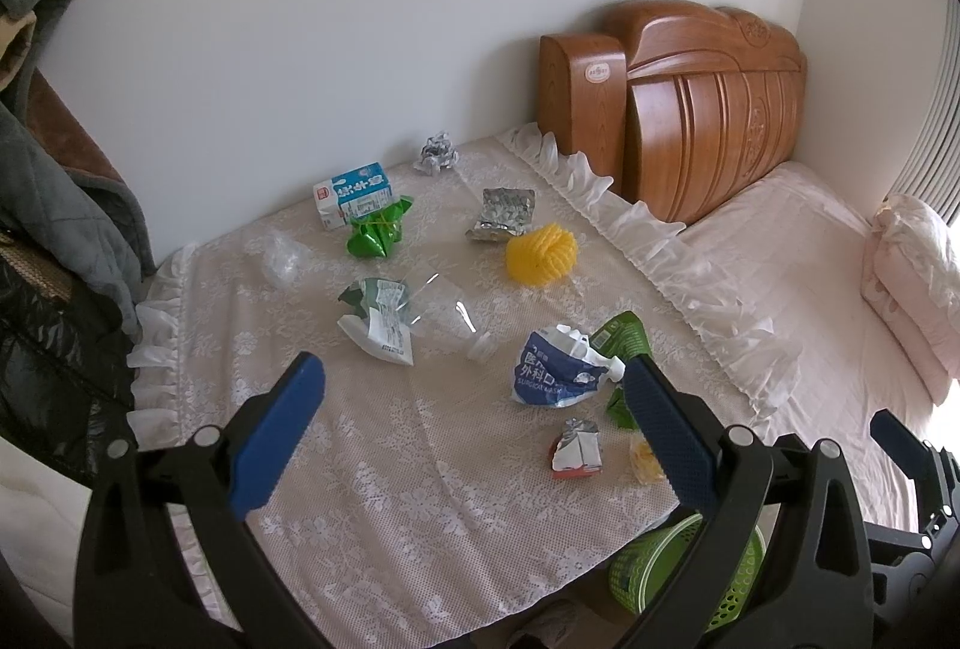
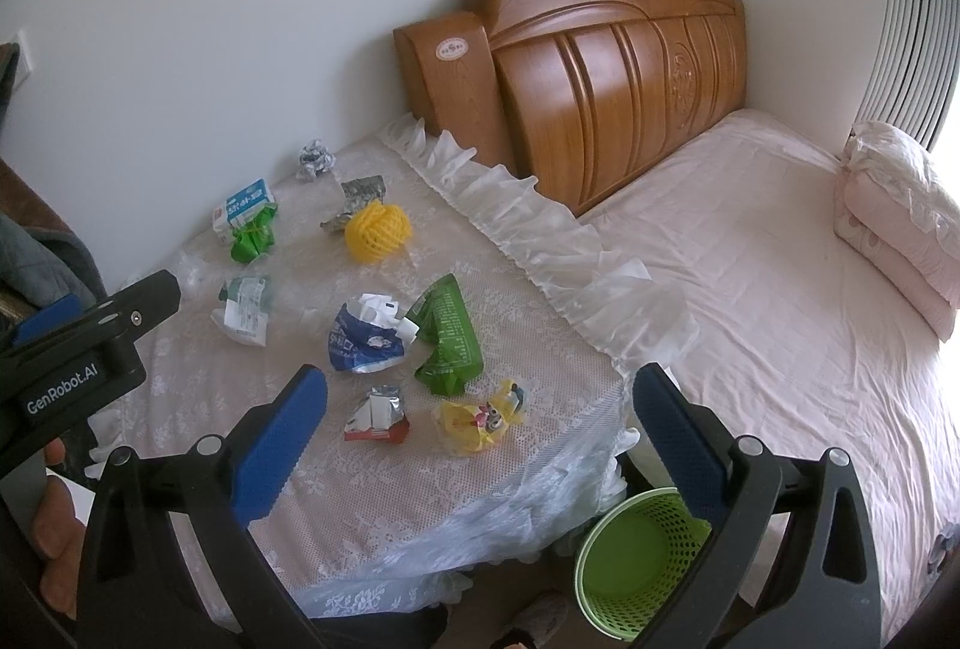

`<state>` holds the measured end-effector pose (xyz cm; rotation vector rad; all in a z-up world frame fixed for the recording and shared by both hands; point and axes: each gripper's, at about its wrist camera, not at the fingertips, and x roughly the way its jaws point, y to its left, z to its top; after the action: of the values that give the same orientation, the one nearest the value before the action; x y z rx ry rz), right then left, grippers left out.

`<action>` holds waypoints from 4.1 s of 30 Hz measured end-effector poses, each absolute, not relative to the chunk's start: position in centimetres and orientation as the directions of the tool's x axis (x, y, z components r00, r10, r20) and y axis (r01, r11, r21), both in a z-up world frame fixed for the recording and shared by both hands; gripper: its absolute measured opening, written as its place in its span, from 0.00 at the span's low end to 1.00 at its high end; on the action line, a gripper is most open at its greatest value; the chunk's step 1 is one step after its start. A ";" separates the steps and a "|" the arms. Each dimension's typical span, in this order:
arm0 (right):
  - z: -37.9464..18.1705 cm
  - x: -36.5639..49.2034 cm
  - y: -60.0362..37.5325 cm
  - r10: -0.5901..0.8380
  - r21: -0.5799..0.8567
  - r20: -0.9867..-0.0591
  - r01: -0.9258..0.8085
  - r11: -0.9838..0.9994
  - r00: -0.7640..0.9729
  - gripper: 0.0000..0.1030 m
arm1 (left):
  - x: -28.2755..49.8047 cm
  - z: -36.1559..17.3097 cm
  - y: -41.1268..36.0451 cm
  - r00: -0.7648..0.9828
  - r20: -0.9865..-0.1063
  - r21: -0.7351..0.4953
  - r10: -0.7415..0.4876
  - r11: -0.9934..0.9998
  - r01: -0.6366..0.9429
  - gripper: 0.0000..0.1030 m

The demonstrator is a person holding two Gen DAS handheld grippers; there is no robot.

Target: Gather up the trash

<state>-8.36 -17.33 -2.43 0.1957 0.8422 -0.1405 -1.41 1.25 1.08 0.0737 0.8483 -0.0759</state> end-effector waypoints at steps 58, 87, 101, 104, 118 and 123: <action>-9.8 -7.1 -15.7 0.014 0.156 -0.820 0.199 0.967 0.573 0.98 | 2.3 -8.9 10.0 0.521 -0.854 0.034 -0.006 0.997 0.066 0.93; -13.5 5.2 -5.3 0.044 0.026 -0.859 -0.042 0.999 0.509 0.98 | 16.3 -19.1 13.8 0.466 -0.852 -0.127 -0.237 0.959 0.255 0.48; -19.8 17.0 3.2 0.041 -0.077 -0.893 -0.243 0.967 0.447 0.62 | 9.5 -12.8 18.5 0.550 -0.823 -0.043 -0.140 0.981 0.187 0.47; -18.4 15.8 1.9 0.126 0.029 -0.879 -0.211 0.977 0.460 0.61 | 7.8 -11.5 18.1 0.554 -0.819 -0.038 -0.151 0.977 0.210 0.47; -14.5 -12.7 -22.1 -0.175 0.009 -0.868 0.368 0.930 0.464 0.62 | -3.6 -6.2 -0.2 0.359 -0.753 -0.134 -0.552 0.662 0.738 0.47; -23.0 -19.5 -30.1 -0.205 0.010 -0.937 0.606 0.795 0.284 0.62 | -7.9 -7.8 -8.3 0.202 -0.776 -0.153 -0.597 0.489 0.859 0.47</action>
<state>-19.53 -30.10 -23.04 0.4021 1.1642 -0.5622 -7.91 -8.30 -7.76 0.3463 0.8951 -1.0449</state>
